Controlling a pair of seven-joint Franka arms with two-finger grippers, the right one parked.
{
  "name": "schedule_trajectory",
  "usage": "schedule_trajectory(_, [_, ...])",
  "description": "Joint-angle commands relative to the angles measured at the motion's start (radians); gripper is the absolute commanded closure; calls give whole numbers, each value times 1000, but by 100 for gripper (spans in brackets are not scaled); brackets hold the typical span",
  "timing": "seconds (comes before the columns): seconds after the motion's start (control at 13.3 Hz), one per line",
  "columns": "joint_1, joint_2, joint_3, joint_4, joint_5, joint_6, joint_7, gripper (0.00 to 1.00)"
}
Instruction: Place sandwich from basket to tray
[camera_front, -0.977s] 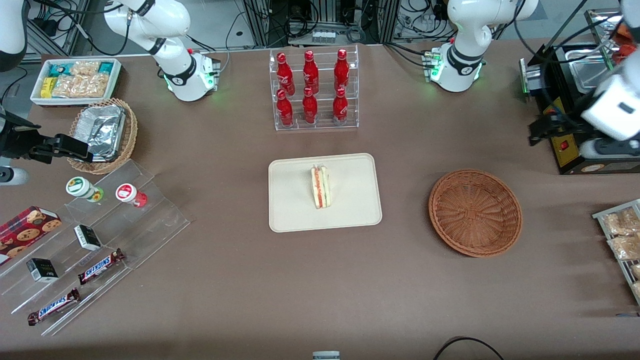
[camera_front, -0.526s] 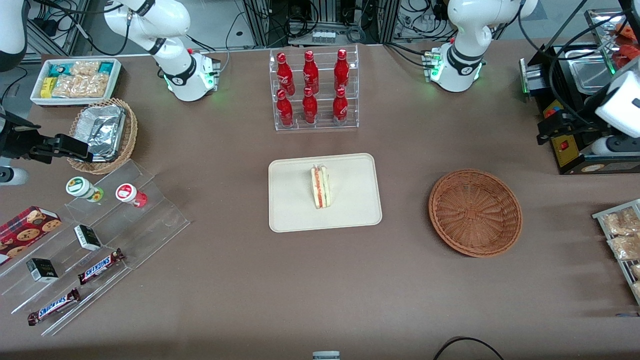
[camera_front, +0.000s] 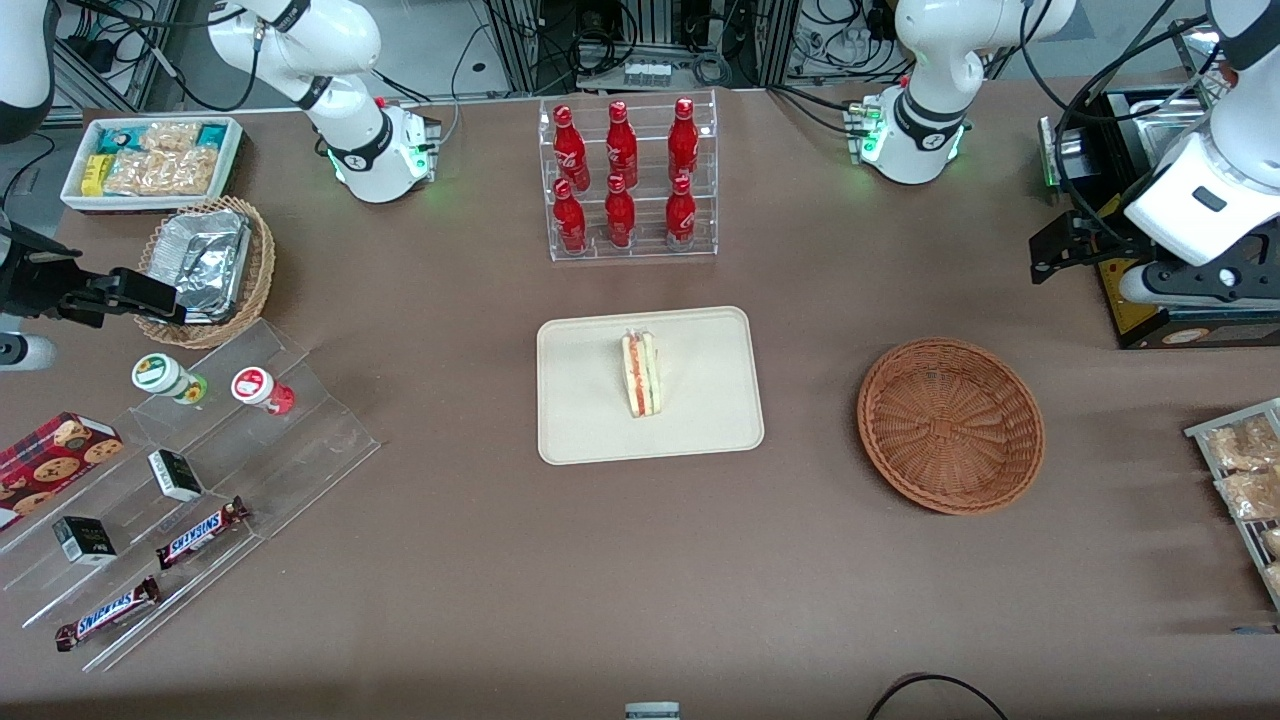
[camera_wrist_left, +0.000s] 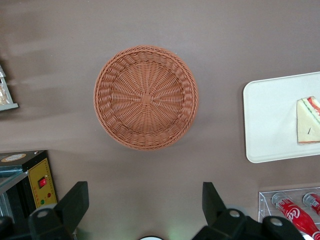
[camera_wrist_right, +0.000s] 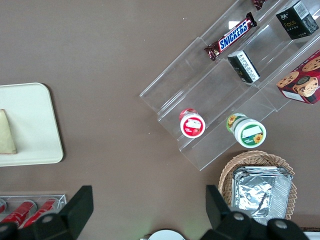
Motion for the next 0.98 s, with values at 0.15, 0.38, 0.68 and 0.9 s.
schedule_trajectory(0.15, [12,6,7,25,0,-14,-2,0])
schedule_trajectory(0.38, [13,1,7,22,0,-16,-5,0])
schedule_trajectory(0.68, [9,0,9,24,0,-19,-6,0])
schedule_trajectory(0.9, [-64,-8,106,23,0,-35,-3,0])
